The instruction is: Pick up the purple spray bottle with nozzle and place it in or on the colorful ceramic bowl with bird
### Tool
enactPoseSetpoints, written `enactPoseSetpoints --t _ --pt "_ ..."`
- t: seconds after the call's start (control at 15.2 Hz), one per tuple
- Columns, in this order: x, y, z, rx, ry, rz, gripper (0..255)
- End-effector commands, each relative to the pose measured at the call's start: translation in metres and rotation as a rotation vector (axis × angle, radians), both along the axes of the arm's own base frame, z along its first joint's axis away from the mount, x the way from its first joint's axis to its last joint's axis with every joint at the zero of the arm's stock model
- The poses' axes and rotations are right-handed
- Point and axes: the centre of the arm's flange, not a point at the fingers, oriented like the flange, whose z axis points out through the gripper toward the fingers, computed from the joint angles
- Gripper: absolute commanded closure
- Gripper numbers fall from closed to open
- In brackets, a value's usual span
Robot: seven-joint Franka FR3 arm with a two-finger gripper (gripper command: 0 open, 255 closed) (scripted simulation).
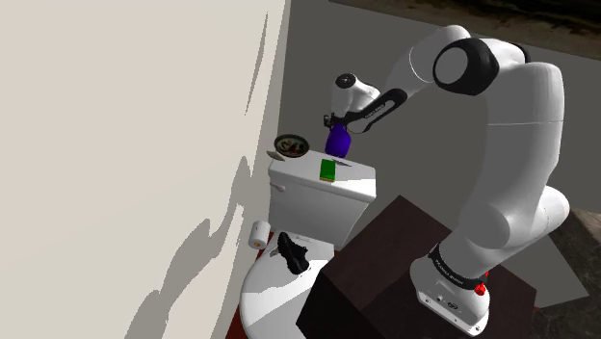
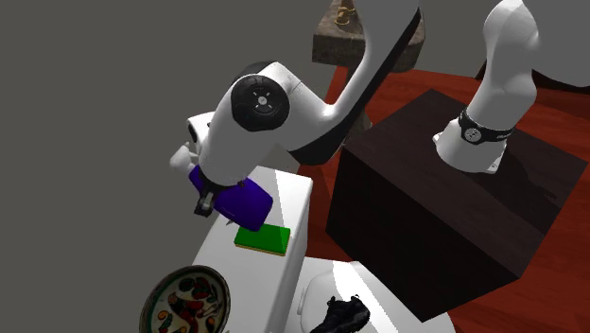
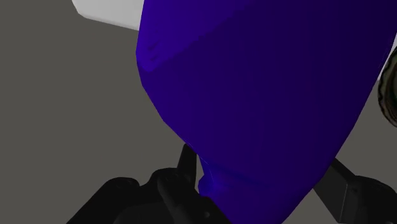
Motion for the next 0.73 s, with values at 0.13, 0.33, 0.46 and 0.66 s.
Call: enactPoseSetpoints --t 0.13,0.33,0.46,0.66 --pt "0.045 0.031 -0.001 0.000 -0.001 -0.001 255" --pt "0.078 0.053 -0.001 0.000 -0.001 -0.001 255" --pt "0.100 0.067 -0.001 0.000 -0.001 -0.001 255" --pt "0.133 0.088 -0.001 0.000 -0.001 -0.001 255"
